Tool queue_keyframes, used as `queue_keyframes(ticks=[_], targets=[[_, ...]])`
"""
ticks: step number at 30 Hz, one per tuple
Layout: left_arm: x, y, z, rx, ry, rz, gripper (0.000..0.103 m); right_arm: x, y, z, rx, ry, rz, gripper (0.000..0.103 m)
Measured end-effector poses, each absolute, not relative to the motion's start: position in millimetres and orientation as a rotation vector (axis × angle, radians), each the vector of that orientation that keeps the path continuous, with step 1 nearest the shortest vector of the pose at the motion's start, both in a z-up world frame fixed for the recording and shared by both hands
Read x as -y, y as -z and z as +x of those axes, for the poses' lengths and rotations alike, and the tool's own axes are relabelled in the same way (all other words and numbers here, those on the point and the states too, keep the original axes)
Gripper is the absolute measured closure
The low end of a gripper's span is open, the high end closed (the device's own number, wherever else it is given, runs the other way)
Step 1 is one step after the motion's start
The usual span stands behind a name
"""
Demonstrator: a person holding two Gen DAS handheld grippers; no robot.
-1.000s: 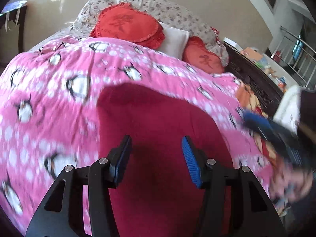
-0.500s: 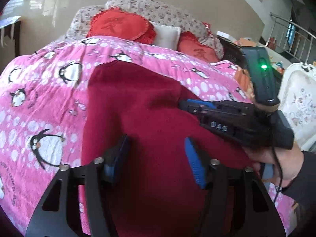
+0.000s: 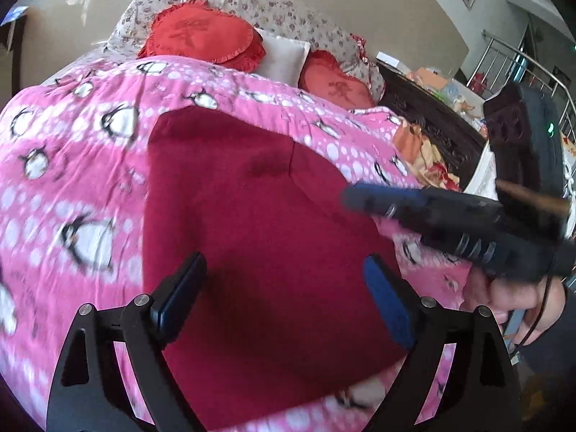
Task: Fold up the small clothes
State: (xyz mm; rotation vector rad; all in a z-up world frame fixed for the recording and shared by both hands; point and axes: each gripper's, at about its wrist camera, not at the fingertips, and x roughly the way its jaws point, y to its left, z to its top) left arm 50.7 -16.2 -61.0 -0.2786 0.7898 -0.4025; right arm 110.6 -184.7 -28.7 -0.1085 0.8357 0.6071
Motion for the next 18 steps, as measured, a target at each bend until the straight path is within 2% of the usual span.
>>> queue_keyframes(ticks=[2, 3, 7, 10, 11, 12, 18], targets=[[19.6, 67.3, 41.3, -0.825, 0.399, -0.248, 0.014, 176.4, 60.9, 108.5, -0.947, -0.537, -0.227, 0.083], [21.9, 66.6, 35.6, -0.822, 0.39, -0.23, 0.014, 181.2, 73.0, 109.2, -0.976, -0.52, -0.195, 0.082], [22.1, 52.7, 12.5, -0.8, 0.283, -0.179, 0.014, 179.7, 47.1, 92.1, -0.948, -0.37, -0.167, 0.081], [18.3, 49.0, 3.9, -0.853, 0.219, -0.138, 0.014, 177.4, 17.4, 63.8, -0.867, -0.159, -0.196, 0.059], [17.0, 49.1, 1.6, -0.877, 0.194, -0.114, 0.014, 180.0, 11.9, 58.8, -0.878, -0.152, -0.169, 0.048], [15.4, 49.7, -1.1, -0.897, 0.165, -0.09, 0.014, 182.3, 7.5, 52.5, -0.902, -0.159, -0.137, 0.046], [1.7, 57.1, -16.8, -0.932, 0.097, -0.065, 0.014, 178.8, 4.5, 23.0, -0.928, -0.036, -0.184, 0.046]])
